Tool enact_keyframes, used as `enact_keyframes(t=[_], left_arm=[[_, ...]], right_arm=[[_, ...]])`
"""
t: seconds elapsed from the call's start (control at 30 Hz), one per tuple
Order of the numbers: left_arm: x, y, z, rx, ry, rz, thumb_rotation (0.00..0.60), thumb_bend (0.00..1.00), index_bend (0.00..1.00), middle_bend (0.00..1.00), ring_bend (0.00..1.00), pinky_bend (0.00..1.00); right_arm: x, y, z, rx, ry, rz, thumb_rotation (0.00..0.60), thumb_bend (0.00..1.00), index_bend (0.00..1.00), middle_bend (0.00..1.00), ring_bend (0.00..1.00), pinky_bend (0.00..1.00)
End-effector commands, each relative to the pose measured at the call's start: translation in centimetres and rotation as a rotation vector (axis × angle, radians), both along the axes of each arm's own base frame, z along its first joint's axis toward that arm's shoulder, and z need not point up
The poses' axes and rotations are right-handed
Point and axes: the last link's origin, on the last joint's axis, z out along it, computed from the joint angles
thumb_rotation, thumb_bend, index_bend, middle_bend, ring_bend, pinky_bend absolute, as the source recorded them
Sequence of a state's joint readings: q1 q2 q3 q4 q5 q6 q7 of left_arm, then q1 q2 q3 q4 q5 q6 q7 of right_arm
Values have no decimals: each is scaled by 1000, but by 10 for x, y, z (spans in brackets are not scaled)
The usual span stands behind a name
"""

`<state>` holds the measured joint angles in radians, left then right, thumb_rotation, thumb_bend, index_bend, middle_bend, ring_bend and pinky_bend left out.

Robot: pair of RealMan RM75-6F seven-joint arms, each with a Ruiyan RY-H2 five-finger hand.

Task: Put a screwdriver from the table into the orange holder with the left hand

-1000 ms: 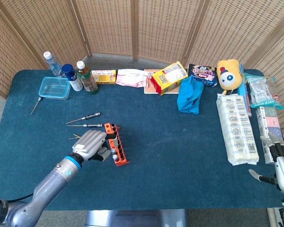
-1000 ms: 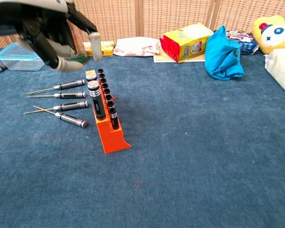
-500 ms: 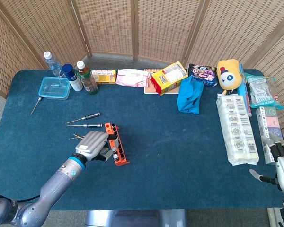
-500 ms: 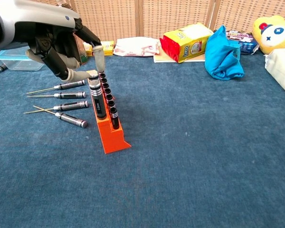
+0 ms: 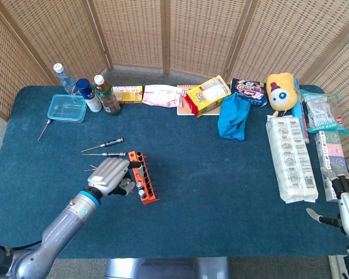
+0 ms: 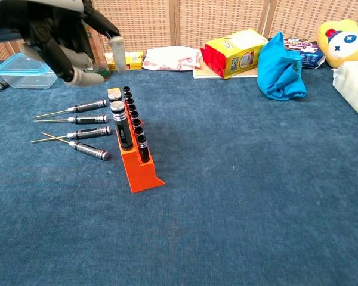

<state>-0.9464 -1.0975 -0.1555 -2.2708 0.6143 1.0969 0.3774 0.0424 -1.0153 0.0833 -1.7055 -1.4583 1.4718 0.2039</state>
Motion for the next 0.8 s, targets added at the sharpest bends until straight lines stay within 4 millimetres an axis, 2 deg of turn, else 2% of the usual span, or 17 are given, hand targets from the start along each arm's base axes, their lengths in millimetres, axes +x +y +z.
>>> enact_keyframes(t=[0.03, 0.13, 0.2, 0.3, 0.37, 0.47, 0.5, 0.53, 0.57, 0.63, 0.8], left_arm=[[-5, 2, 8, 23, -1, 5, 600, 413, 443, 1000, 988, 947], [-13, 4, 20, 60, 9, 5, 600, 399, 442, 994, 943, 901], [-21, 3, 28, 86, 25, 0, 600, 369, 435, 928, 878, 831], [-36, 2, 43, 142, 91, -22, 600, 304, 353, 629, 688, 632], [-46, 0, 52, 180, 124, -31, 600, 246, 269, 347, 558, 530], [-61, -3, 64, 225, 152, -36, 600, 189, 213, 141, 506, 500], [-65, -4, 66, 234, 159, -40, 600, 174, 200, 102, 484, 493], [-71, -5, 70, 247, 175, -42, 600, 154, 172, 54, 393, 474], [-76, -6, 72, 254, 193, -42, 600, 137, 145, 20, 268, 449], [-90, -11, 81, 291, 241, -44, 600, 117, 115, 0, 98, 404], [-122, -30, 98, 393, 300, -48, 600, 96, 59, 0, 24, 320]], right_arm=[[0, 0, 0, -1, 0, 0, 600, 93, 127, 43, 56, 6], [0, 0, 0, -1, 1, -1, 600, 93, 127, 43, 56, 7], [0, -1, 0, 1, 2, -1, 600, 94, 127, 43, 56, 6], [0, -1, -1, 2, 7, -1, 600, 93, 127, 43, 56, 6], [0, -1, -2, 2, 9, -1, 600, 93, 127, 43, 57, 6], [1, 0, -3, 3, 13, -1, 600, 93, 126, 43, 56, 6], [1, 0, -3, 3, 13, -1, 600, 93, 126, 43, 57, 6], [1, 0, -3, 2, 14, -1, 600, 93, 127, 43, 57, 6], [1, 0, -3, 2, 15, -1, 600, 93, 127, 43, 57, 6], [1, -1, -3, 2, 17, -1, 600, 94, 127, 43, 57, 6], [1, -1, -3, -3, 26, 1, 600, 93, 127, 43, 57, 6]])
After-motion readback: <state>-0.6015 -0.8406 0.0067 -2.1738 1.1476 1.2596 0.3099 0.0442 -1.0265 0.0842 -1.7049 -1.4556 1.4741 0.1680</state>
